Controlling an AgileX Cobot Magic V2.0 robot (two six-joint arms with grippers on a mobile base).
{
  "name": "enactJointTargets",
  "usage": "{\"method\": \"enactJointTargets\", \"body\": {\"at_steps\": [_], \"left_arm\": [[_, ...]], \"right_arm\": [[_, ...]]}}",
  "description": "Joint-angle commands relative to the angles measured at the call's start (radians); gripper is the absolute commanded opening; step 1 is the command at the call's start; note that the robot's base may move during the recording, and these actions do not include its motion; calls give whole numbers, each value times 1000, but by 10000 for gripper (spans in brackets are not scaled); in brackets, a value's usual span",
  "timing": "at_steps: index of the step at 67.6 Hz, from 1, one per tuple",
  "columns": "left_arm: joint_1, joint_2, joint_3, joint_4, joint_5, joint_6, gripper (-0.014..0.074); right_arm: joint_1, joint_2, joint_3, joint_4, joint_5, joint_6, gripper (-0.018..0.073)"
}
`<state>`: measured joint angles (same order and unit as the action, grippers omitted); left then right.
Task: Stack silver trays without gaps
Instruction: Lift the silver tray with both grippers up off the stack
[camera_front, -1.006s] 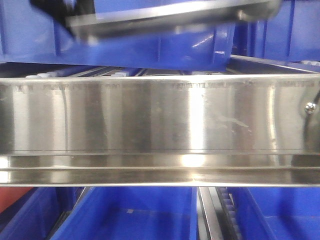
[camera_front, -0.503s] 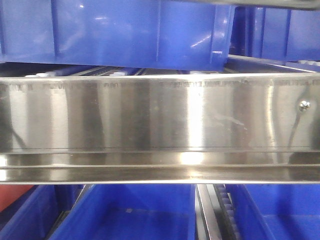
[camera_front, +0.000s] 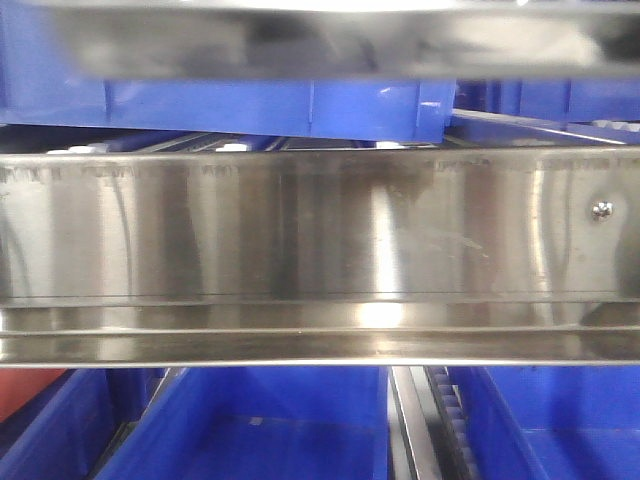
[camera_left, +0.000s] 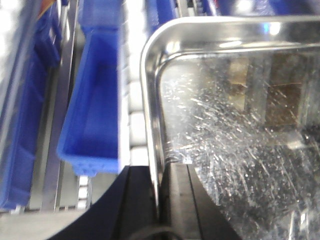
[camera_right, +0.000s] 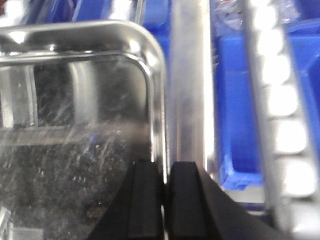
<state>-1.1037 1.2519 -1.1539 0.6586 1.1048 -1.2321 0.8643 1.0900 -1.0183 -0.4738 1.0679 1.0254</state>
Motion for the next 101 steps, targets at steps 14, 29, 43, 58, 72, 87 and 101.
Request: {"method": "enactJointTargets", "body": {"at_steps": [14,29,43,58,72,87,101], "left_arm": [[-12,-28,25,-17,-69,-9,-10],[-12,-28,25,-17,-73,-9,-10],[-12,-28,25,-17,-73,-9,-10],[-12,-28,25,-17,-73,-9,-10],[-12,-28,25,-17,-73,-9,-10],[-12,-28,25,28,-75,-9,-10],[-12,-28,25,161,-75,-9,-10]], "right_arm": [[74,-9,19,-86,-7,76,-15],[74,-9,19,-86,-25,76,-15],[74,-7,19,-86,-25,76,-15],[74,-7,19,-86,-27,76,-15],[74,-7,19,-86,-27,76,-15],[74,-7,19,-86,-31,76,-15],[74,-7,19,-86,-32,76,-15]]}}
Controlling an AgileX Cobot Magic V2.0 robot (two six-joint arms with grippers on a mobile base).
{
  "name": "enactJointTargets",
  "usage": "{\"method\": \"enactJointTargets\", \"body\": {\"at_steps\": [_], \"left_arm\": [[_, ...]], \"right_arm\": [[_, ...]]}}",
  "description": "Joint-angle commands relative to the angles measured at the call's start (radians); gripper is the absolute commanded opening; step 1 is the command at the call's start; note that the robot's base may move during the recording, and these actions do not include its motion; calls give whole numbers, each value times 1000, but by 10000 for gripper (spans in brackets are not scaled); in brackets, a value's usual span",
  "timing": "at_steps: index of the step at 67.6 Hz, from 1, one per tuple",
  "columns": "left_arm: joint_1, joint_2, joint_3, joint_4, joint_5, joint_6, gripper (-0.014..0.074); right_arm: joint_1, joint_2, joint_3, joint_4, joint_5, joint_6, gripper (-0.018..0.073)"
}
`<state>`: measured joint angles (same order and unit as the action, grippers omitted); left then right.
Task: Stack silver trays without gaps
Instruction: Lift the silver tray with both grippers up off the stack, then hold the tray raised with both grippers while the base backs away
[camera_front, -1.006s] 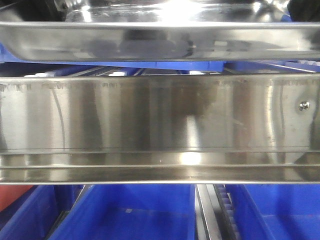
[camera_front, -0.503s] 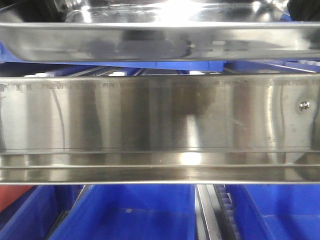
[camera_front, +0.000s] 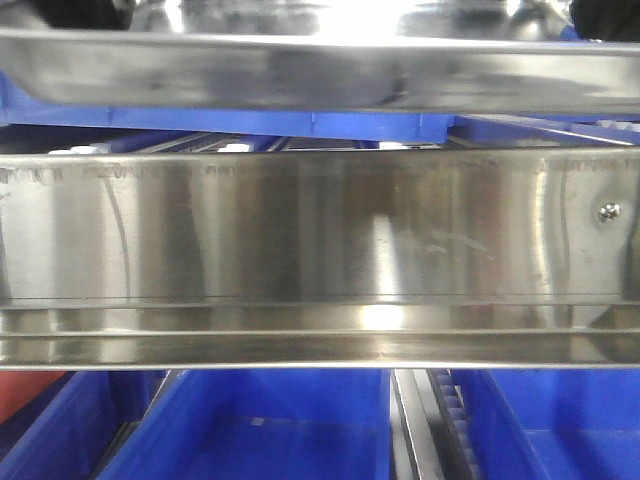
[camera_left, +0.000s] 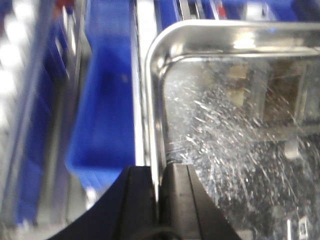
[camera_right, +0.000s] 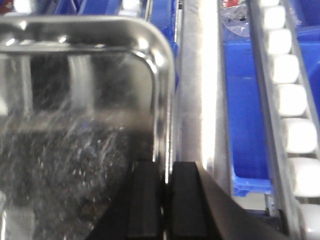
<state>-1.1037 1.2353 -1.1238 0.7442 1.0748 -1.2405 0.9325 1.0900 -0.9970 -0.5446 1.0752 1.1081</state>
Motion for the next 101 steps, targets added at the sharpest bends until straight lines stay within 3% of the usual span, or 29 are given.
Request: {"method": "enactJointTargets", "body": {"at_steps": [1,25,101], "left_arm": [[-12,-11,-5,90,-45,-1,-10],[-12,-11,-5,283,-45,-1,-10],[-12,-11,-5,292,-45,-1,-10]], "right_arm": [[6,-7,-2,-15,-39,-7,-15],[6,-7,-2,-15,-44,-7,-15],[6,-7,-2,-15,-67,-7,-15]]}}
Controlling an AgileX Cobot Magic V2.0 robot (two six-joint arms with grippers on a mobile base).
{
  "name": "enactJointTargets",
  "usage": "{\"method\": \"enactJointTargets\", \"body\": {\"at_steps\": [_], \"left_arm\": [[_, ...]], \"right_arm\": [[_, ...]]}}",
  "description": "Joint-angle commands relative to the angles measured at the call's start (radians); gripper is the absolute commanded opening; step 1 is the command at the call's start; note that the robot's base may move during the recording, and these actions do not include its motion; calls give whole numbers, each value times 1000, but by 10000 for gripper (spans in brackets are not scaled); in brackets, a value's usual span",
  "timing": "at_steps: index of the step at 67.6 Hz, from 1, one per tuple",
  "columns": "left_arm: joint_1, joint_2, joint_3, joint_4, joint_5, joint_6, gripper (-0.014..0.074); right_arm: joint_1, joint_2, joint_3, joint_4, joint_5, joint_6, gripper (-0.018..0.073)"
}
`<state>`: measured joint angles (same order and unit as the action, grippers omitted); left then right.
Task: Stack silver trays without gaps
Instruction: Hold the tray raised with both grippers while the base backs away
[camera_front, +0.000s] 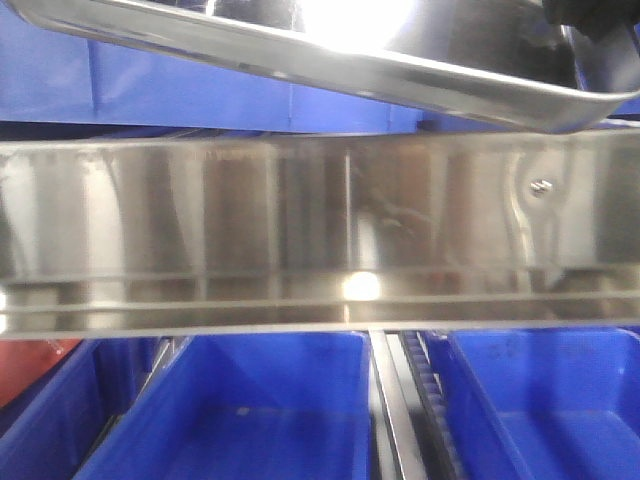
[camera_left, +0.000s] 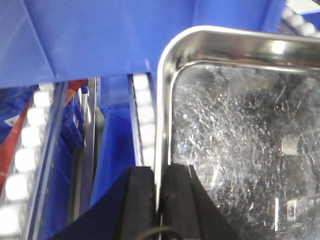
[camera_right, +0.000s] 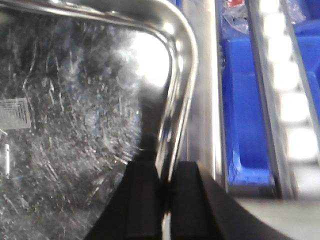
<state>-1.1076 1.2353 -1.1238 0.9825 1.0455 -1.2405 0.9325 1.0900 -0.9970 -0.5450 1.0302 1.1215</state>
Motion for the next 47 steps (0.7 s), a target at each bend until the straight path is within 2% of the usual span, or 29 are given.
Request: {"method": "enactJointTargets", "body": {"at_steps": [1,47], "left_arm": [[-8,-11,-5,53,-16,-1,-10],[-8,-11,-5,53,-16,-1,-10]], "right_arm": [[6,-7,-2,-15,-22,-20,-15],[6,-7,-2,-15,-28,-20,-15]]}}
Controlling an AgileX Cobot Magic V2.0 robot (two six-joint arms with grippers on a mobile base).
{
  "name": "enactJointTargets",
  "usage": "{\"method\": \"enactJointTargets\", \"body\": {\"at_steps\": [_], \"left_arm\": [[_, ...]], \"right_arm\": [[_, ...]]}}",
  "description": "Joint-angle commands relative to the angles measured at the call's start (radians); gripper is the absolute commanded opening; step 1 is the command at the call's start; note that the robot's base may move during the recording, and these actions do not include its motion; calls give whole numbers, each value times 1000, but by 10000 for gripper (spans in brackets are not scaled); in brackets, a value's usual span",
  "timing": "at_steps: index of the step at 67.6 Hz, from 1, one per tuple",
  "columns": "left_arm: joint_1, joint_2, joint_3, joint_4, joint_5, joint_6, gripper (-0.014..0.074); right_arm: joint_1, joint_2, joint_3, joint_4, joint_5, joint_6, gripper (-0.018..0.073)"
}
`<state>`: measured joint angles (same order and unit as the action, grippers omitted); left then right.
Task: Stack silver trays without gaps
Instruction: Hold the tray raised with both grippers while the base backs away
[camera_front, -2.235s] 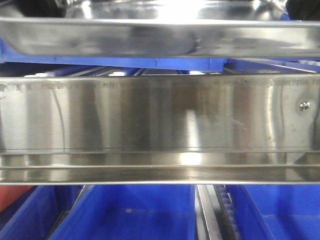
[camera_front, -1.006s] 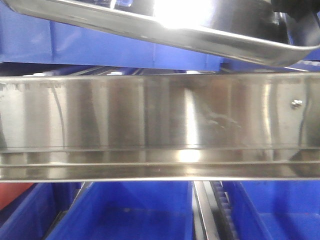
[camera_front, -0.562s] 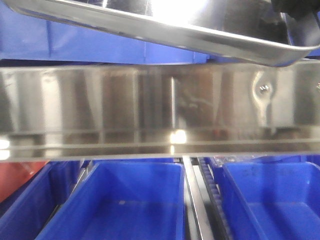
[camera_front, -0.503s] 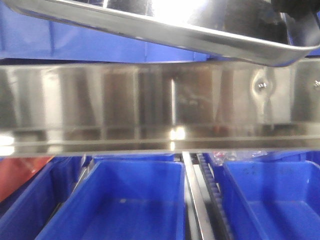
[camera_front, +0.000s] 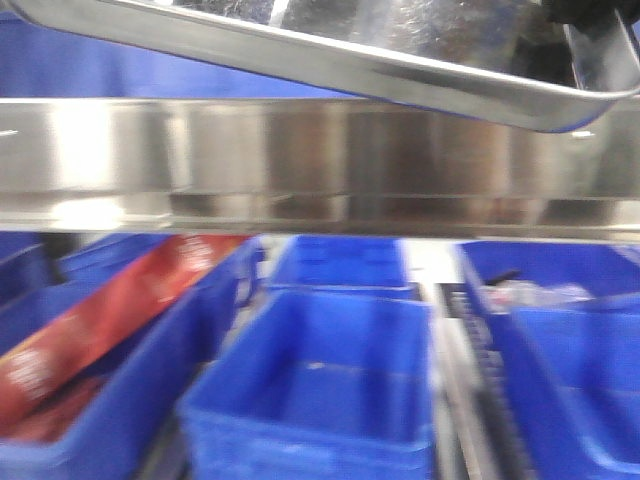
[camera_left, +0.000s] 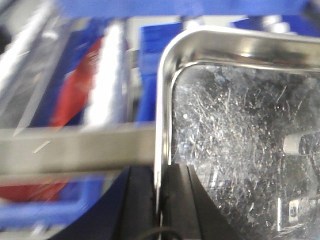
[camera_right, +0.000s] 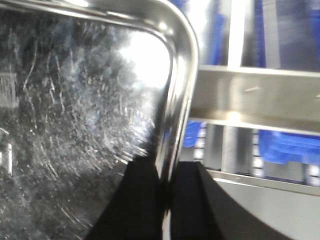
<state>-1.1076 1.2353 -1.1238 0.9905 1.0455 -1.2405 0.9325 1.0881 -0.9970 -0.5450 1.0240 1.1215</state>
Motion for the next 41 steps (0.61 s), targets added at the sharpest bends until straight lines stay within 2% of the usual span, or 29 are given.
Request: {"method": "enactJointTargets", "body": {"at_steps": [1,41], "left_arm": [[-8,-11,-5,45,-16,-1,-10],[-8,-11,-5,45,-16,-1,-10]], "right_arm": [[6,-5,-2,-15,-22,-20,-15],[6,-5,-2,-15,-22,-20,-15]]}}
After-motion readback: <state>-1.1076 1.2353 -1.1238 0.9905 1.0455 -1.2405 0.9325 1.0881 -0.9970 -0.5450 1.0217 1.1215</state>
